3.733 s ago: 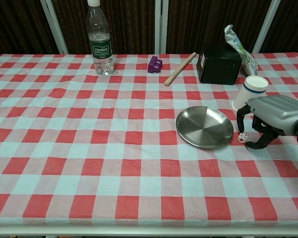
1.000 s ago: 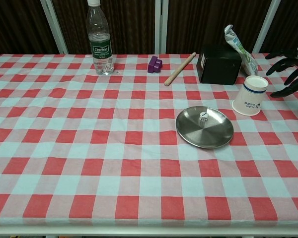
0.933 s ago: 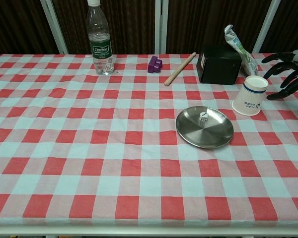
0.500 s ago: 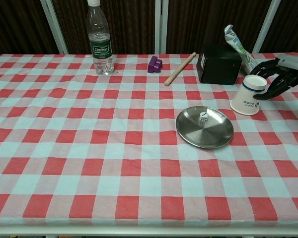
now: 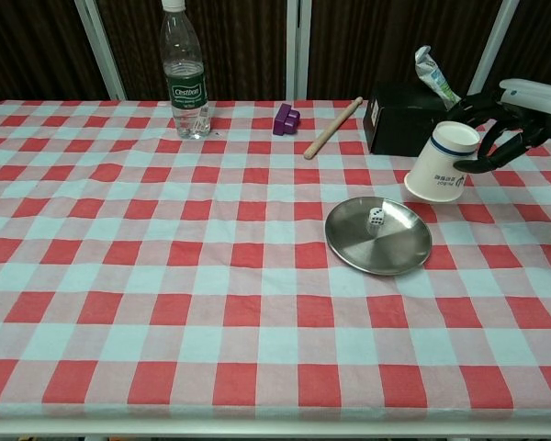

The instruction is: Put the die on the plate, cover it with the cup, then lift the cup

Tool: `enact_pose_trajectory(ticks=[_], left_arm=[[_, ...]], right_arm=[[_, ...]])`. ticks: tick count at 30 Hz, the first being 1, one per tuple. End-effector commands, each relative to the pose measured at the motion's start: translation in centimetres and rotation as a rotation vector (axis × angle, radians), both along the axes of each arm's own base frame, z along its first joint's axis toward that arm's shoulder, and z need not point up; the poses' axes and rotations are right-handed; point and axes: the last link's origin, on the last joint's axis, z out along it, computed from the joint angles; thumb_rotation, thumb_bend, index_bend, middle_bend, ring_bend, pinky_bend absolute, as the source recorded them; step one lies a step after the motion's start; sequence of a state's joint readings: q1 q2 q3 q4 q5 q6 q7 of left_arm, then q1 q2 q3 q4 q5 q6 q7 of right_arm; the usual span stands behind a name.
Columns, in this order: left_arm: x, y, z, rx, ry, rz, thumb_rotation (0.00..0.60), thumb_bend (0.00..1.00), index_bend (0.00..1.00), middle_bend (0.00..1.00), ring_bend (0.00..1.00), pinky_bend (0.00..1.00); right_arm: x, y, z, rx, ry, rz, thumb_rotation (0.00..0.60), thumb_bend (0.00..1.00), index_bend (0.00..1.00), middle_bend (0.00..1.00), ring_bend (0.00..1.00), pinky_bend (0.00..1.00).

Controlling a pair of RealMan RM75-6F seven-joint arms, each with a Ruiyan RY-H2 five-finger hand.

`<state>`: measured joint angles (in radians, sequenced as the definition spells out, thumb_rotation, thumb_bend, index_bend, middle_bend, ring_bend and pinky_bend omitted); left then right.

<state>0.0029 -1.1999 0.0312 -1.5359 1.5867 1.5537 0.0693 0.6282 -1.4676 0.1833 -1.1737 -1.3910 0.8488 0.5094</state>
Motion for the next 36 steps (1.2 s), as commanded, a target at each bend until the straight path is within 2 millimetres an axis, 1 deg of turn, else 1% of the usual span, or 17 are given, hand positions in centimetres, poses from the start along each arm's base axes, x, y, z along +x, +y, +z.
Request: enact_pose_trajectory(ticks=[1,4,6,10,14,17,22,29,36], left_arm=[[0.0,0.0,0.0,-0.001,0.000,0.000,0.600,0.00,0.24,0.22,0.11,0.09],[0.0,-0.1,0.0,0.000,-0.002,0.003,0.600,0.00,0.24,0.22,0.11,0.09],[-0.1,-0.2,0.0,0.001,-0.003,0.006,0.600,0.00,0.24,0.22,0.11,0.09],[-0.2,-0.2,-0.1,0.000,-0.006,0.008,0.600,0.00,0.24,0.22,0.11,0.09],[-0.3,-0.3,-0.1,-0.002,-0.009,0.011,0.600,0.00,0.24,0.22,0.11,0.09],[-0.4,-0.3,-0.1,-0.001,-0.013,0.013,0.600,0.00,0.24,0.22,0.11,0.09],[-0.6,-0.3,-0.2,-0.004,-0.016,0.018,0.600,0.00,0.24,0.22,0.11,0.09],[-0.7,-0.2,-0.3,-0.006,-0.019,0.016,0.600,0.00,0.24,0.22,0.11,0.09],[-0.8,-0.2,-0.4,-0.008,-0.019,0.019,0.600,0.00,0.25,0.22,0.11,0.09]], right_arm=[[2.4,1.7,1.5,0.019,0.007,0.142,0.600,0.28,0.46,0.45,0.26,0.42],[3.5,2.3,1.2,0.040,0.009,0.182,0.600,0.28,0.46,0.44,0.26,0.42],[3.9,2.4,0.3,0.066,0.022,0.193,0.600,0.27,0.46,0.43,0.26,0.41],[4.3,2.2,-1.7,0.097,0.058,0.206,0.600,0.23,0.46,0.42,0.25,0.40],[4.4,1.6,-3.5,0.091,0.075,0.208,0.600,0.23,0.46,0.41,0.25,0.39],[4.5,1.4,-4.3,0.083,0.082,0.213,0.600,0.23,0.46,0.41,0.25,0.39],[4.4,1.2,-5.2,0.091,0.083,0.207,0.600,0.16,0.44,0.41,0.25,0.38],[4.2,1.3,-6.5,0.111,0.089,0.209,0.600,0.15,0.40,0.39,0.23,0.36],[3.9,1.3,-7.0,0.119,0.101,0.210,0.600,0.15,0.37,0.38,0.23,0.35]])
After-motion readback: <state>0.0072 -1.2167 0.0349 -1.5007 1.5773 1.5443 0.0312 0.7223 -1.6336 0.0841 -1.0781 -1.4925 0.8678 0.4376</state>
